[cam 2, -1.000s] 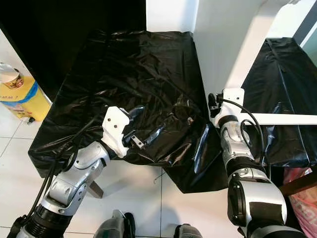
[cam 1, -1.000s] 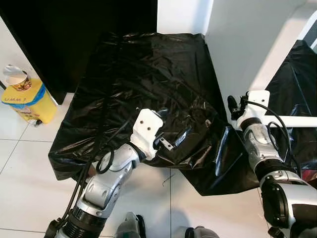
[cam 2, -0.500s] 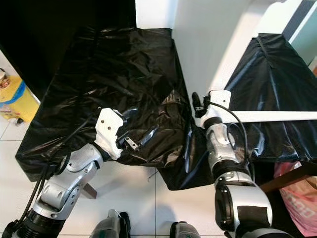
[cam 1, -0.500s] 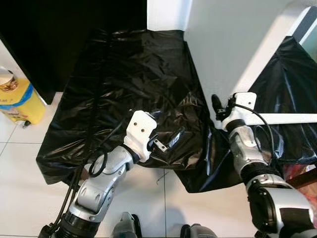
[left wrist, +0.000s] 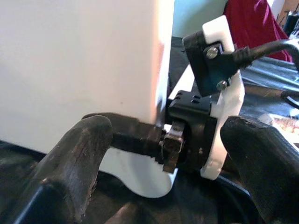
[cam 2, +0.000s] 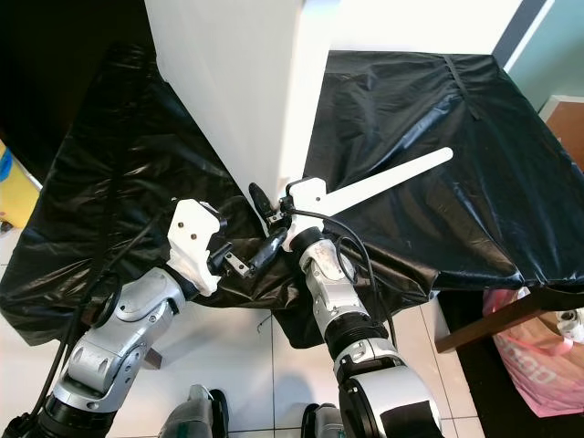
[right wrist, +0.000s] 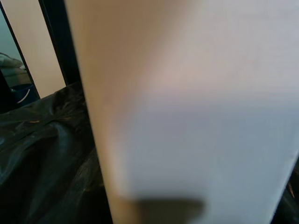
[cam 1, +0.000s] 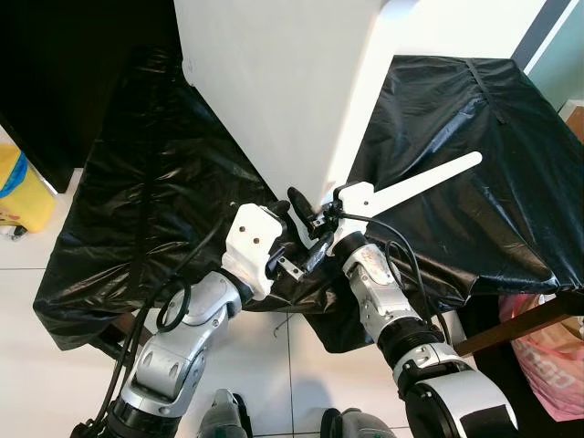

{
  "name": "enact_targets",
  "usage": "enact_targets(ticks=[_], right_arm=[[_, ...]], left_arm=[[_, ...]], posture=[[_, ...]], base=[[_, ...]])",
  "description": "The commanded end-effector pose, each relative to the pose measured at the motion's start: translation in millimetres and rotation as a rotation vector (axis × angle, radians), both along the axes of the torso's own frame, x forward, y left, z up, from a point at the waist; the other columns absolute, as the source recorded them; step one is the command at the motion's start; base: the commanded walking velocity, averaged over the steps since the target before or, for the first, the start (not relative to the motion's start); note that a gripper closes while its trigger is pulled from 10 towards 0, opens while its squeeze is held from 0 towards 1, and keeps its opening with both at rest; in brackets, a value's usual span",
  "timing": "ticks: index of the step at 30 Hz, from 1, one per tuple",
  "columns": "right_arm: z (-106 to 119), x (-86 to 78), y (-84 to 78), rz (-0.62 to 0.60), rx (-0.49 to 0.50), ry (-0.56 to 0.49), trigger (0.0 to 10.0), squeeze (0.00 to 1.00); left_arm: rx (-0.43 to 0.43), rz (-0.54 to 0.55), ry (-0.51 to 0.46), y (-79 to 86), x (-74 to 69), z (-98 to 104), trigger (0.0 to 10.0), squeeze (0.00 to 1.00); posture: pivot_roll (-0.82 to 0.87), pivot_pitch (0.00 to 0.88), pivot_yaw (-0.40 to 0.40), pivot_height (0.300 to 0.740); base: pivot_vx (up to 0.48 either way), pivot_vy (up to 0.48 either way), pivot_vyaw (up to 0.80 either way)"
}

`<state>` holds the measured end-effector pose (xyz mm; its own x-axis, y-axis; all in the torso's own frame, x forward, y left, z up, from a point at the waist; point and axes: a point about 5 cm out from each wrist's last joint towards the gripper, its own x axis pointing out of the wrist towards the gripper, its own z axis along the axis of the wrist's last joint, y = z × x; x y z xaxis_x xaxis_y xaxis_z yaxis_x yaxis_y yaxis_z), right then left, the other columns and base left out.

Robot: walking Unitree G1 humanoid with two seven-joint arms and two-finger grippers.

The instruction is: Building children table

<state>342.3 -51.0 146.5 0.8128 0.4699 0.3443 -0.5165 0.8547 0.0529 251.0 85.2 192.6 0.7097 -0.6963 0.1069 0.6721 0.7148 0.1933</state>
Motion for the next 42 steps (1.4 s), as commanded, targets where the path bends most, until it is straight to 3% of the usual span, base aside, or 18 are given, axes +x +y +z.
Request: enact_targets(ticks=[1,2,3,6,7,8,15,19,25,26,28,37,42], right_arm=[[13,-1.8,12.8,0.042,0.032,-0.05,10.0,0.0],[12,-2.2,11.2,0.037,0.028,-0.047,10.0,0.0],[10,-3.2,8.1,0.033,0.025,-0.045,10.0,1.0],[12,-4.9,1.7,0.021,0.017,-0.065,10.0,1.0],[13,-6.0,-1.3,0.013,0.008,-0.079,10.0,0.7],[14,-8.1,-5.9,0.005,-0.001,-0.095,10.0,0.0],[4,-32.1,-41.1,-0.041,-0.057,-0.096,10.0,0.0],[-4,-56.2,-66.3,-0.052,-0.122,-0.082,10.0,0.0],[-15,-90.8,-93.5,-0.05,-0.218,-0.011,10.0,0.0],[-16,-96.9,-102.5,-0.085,-0.237,0.01,10.0,0.0],[-17,-98.4,-116.3,-0.219,-0.238,0.034,10.0,0.0],[-23,-112.0,-141.4,-0.588,-0.162,0.122,10.0,0.0],[-24,-119.7,-145.8,-0.678,-0.145,0.136,10.0,0.0]], left_arm=[[-0.001,0.006,0.002,-1.4,-3.3,0,10.0,0.0],[-0.002,0.006,0.003,-1.4,-3.4,0,10.0,0.0],[-0.003,0.007,0.005,-1.7,-3.5,0,10.0,0.0],[-0.003,0.003,0.007,-2.9,-4.6,0,10.0,0.0],[-0.003,0.003,0.007,-3.0,-4.9,0,10.0,0.0],[-0.003,0.002,0.007,-3.2,-5.5,0,10.0,0.0],[0.026,-0.054,0.024,-5.4,-12.0,-7,10.0,0.0],[0.052,-0.106,0.039,-7.4,-14.4,-10,10.0,0.0],[0.079,-0.115,0.038,-2.0,-4.9,-10,10.0,0.0],[0.082,-0.131,0.046,-2.1,-1.6,-10,10.0,0.0],[0.128,-0.218,0.049,-17.7,1.4,-17,10.0,0.0],[0.123,-0.318,0.05,-41.5,19.5,-20,10.0,0.0],[0.105,-0.325,0.058,-47.6,27.3,-19,10.0,0.0]], posture=[[0.2,0.127,-0.112,0.74],[0.2,0.128,-0.113,0.74],[0.2,0.128,-0.113,0.74],[0.2,0.126,-0.117,0.74],[0.2,0.126,-0.12,0.74],[0.2,0.124,-0.123,0.74],[0.18,0.113,-0.134,0.74],[0.16,0.093,-0.124,0.74],[0.13,0.066,-0.123,0.74],[0.12,0.061,-0.122,0.74],[0.09,0.047,-0.11,0.74],[0.0,0.069,-0.034,0.74],[-0.03,0.078,-0.012,0.74]], base=[[0.0,0.0,0.0],[0.0,0.0,0.0],[0.0,0.0,0.0],[0.0,0.0,0.0],[0.0,0.0,0.0],[0.0,0.0,0.0],[0.0,0.0,0.0],[0.0,0.0,0.0],[0.0,0.0,0.0],[0.0,0.0,0.0],[0.0,0.0,0.0],[0.0,0.0,0.0],[0.0,0.0,0.0]])
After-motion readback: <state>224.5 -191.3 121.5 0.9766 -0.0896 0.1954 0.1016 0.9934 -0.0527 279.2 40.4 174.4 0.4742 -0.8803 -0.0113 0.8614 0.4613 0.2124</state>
